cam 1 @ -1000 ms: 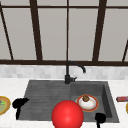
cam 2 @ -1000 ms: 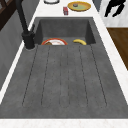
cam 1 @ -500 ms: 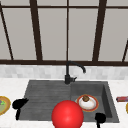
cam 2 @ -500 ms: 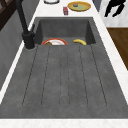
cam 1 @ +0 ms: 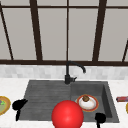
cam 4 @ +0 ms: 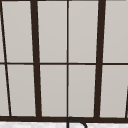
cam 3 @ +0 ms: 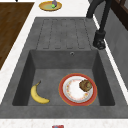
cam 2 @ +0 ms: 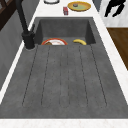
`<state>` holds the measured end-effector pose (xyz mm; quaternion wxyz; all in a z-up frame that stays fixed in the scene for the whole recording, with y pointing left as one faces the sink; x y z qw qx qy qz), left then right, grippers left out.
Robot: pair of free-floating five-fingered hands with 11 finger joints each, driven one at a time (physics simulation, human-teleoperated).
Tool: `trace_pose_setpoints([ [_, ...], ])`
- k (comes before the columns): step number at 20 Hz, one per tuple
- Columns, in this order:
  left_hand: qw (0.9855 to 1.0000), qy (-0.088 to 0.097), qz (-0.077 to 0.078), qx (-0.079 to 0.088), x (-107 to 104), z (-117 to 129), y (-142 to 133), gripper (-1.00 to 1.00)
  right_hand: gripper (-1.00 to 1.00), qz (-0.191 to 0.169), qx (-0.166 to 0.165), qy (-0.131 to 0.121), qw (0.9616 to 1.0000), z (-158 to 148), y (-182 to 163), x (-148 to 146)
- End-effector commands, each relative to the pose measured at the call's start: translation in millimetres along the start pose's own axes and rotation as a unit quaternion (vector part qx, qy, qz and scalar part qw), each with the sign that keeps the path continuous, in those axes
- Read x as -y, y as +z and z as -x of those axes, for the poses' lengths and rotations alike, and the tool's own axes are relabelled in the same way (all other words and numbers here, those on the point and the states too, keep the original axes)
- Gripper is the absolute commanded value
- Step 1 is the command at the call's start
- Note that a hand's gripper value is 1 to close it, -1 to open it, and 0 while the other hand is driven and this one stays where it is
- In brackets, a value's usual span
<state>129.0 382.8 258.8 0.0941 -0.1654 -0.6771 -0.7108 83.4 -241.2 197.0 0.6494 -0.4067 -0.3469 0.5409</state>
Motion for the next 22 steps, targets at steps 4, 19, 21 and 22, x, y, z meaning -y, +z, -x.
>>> trace_pose_setpoints([
  [4, 0.9974, 0.002, -0.022, -0.069, 7, 3, 0, -1.00, 0.00, 0.000, 0.000, 0.000, 1.0000, 0, 0, 0],
  [19, 0.9968, -0.001, 0.004, -0.080, 19, 2, -6, -1.00, 0.00, 0.000, 0.000, 0.000, 1.0000, 0, 0, 0],
  [21, 0.9966, -0.001, 0.011, -0.081, 21, -3, -24, -1.00, 0.00, 0.000, 0.000, 0.000, 1.0000, 0, 0, 0],
  [22, 0.9962, -0.009, 0.015, -0.085, 18, -6, -37, -1.00, 0.00, 0.000, 0.000, 0.000, 1.0000, 0, 0, 0],
])
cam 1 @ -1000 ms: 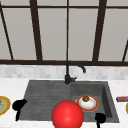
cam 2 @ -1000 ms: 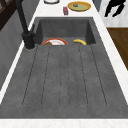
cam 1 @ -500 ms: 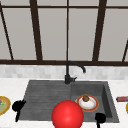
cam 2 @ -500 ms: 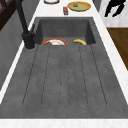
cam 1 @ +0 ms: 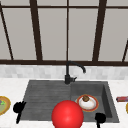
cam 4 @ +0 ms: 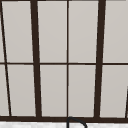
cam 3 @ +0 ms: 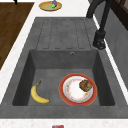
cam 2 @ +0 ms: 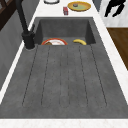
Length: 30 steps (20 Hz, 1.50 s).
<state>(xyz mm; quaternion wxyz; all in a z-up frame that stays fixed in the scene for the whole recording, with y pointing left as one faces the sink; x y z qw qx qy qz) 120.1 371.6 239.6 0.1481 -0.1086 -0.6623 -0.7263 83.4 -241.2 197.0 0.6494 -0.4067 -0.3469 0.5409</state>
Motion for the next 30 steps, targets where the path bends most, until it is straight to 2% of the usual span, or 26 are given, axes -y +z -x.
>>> trace_pose_setpoints([
  [1, 0.9999, -0.012, 0.003, -0.007, -5, -13, -28, -1.00, 0.00, 0.000, 0.000, 0.000, 1.0000, 0, 0, 0],
  [7, 0.9999, -0.010, -0.002, -0.009, -14, -37, -70, -1.00, 0.00, 0.000, 0.000, 0.000, 1.0000, 0, 0, 0],
  [9, 0.9999, -0.005, -0.003, -0.013, -13, -45, -83, -1.00, 0.00, 0.000, 0.000, 0.000, 1.0000, 0, 0, 0],
  [11, 0.9997, 0.001, -0.007, -0.025, -7, -57, -90, -1.00, 0.00, 0.000, 0.000, 0.000, 1.0000, 0, 0, 0],
  [12, 0.9995, 0.001, -0.004, -0.030, -6, -62, -94, -1.00, 0.00, 0.000, 0.000, 0.000, 1.0000, 0, 0, 0],
  [15, 0.9996, 0.000, 0.001, -0.027, 0, -80, -107, -1.00, 0.00, 0.000, 0.000, 0.000, 1.0000, 0, 0, 0],
  [19, 0.9995, -0.001, -0.007, -0.032, 5, -99, -126, -1.00, 0.00, 0.000, 0.000, 0.000, 1.0000, 0, 0, 0],
  [20, 0.9993, 0.000, -0.008, -0.037, 4, -99, -129, -1.00, 0.00, 0.000, 0.000, 0.000, 1.0000, 0, 0, 0],
  [21, 0.9994, 0.000, -0.007, -0.034, 3, -97, -135, -1.00, 0.00, 0.000, 0.000, 0.000, 1.0000, 0, 0, 0],
  [24, 0.9996, 0.000, 0.011, -0.027, -3, -86, -150, -1.00, 0.00, 0.000, 0.000, 0.000, 1.0000, 0, 0, 0],
  [25, 0.9996, 0.000, 0.013, -0.027, -4, -83, -154, -1.00, 0.00, 0.000, 0.000, 0.000, 1.0000, 0, 0, 0],
  [27, 0.9997, 0.006, 0.020, -0.014, -10, -68, -157, -1.00, 0.00, 0.000, 0.000, 0.000, 1.0000, 0, 0, 0],
  [28, 0.9999, 0.002, 0.012, -0.010, -11, -64, -151, -1.00, 0.00, 0.000, 0.000, 0.000, 1.0000, 0, 0, 0],
  [29, 0.9998, 0.003, 0.010, -0.016, -8, -74, -154, -1.00, 0.00, 0.000, 0.000, 0.000, 1.0000, 0, 0, 0],
  [30, 0.9999, -0.001, 0.006, -0.009, -7, -75, -154, -1.00, 0.00, 0.000, 0.000, 0.000, 1.0000, 0, 0, 0],
])
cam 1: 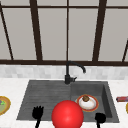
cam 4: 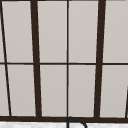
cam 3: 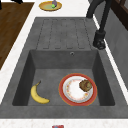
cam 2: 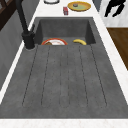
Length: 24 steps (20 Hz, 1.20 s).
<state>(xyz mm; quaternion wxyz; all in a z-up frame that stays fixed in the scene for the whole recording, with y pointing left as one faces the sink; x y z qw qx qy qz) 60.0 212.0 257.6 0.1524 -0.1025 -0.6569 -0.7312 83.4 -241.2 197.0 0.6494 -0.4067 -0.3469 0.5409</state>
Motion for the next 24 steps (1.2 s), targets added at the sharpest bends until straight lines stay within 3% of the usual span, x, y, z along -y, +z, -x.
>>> trace_pose_setpoints([
  [1, 1.0000, 0.003, 0.002, 0.000, 1, 0, 0, -1.00, 0.00, 0.000, 0.000, 0.000, 1.0000, 0, 0, 0],
  [5, 1.0000, 0.000, 0.000, -0.001, 0, 0, -1, -1.00, 0.00, 0.000, 0.000, 0.000, 1.0000, 0, 0, 0],
  [6, 1.0000, 0.000, 0.000, 0.000, 0, 0, -1, 0.00, -1.00, 0.000, 0.000, 0.000, 1.0000, 0, 0, 0],
  [8, 1.0000, -0.005, 0.006, 0.003, 0, 0, 0, 0.00, -1.00, -0.003, -0.001, -0.002, 1.0000, -2, -9, 4],
  [16, 0.9998, -0.017, -0.001, -0.001, 0, 1, -1, 0.00, -1.00, -0.047, -0.003, 0.013, 0.9988, -23, -62, 22],
  [24, 0.9997, -0.022, -0.004, -0.003, 0, 1, -1, 0.00, -1.00, -0.046, 0.003, 0.014, 0.9988, -38, -116, 44],
])
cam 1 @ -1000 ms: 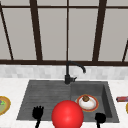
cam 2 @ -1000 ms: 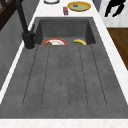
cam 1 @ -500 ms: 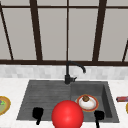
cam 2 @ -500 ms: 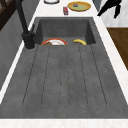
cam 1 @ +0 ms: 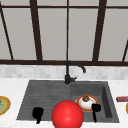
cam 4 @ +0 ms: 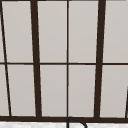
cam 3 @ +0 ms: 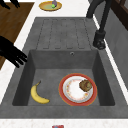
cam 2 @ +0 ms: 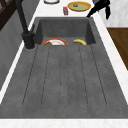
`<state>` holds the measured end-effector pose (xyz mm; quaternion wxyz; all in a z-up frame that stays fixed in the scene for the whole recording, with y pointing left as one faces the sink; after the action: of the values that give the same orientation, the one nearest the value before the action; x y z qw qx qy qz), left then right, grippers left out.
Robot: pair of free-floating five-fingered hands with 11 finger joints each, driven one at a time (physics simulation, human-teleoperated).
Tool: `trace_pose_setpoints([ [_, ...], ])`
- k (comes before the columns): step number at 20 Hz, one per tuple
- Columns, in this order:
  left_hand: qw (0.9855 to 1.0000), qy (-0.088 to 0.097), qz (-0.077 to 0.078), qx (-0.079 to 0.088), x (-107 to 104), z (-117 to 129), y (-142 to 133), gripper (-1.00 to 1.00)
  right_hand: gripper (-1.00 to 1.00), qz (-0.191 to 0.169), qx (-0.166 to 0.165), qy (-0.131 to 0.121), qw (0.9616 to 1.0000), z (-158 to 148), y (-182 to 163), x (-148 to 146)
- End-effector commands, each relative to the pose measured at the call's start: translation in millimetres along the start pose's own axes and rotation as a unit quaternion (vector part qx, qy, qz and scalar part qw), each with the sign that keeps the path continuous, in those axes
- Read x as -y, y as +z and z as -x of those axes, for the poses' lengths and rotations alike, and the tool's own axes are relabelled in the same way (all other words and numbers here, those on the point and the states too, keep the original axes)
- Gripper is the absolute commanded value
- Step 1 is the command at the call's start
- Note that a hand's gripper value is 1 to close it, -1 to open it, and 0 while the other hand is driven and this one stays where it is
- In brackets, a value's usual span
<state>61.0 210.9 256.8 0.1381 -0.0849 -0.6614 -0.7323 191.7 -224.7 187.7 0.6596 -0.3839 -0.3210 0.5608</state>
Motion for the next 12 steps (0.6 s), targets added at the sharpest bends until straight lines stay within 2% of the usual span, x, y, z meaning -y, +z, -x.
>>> trace_pose_setpoints([
  [1, 1.0000, 0.000, 0.000, 0.000, 0, 0, 0, 0.00, -1.00, -0.014, 0.006, 0.006, 0.9999, -5, -27, 15],
  [4, 1.0000, -0.001, -0.001, 0.000, 0, 0, 0, 0.00, -1.00, -0.023, 0.014, 0.007, 0.9996, -5, -43, 22],
  [5, 1.0000, -0.001, -0.001, -0.001, 0, 0, 0, 0.00, -1.00, -0.015, 0.015, 0.006, 0.9998, -4, -31, 16],
  [8, 1.0000, -0.002, -0.001, -0.001, 0, 0, 0, 0.00, -1.00, 0.008, 0.006, -0.004, 0.9999, -7, -34, 20],
  [12, 1.0000, -0.002, -0.002, -0.001, 0, 0, 0, 0.00, -1.00, 0.005, 0.005, -0.003, 1.0000, -18, -67, 34],
])
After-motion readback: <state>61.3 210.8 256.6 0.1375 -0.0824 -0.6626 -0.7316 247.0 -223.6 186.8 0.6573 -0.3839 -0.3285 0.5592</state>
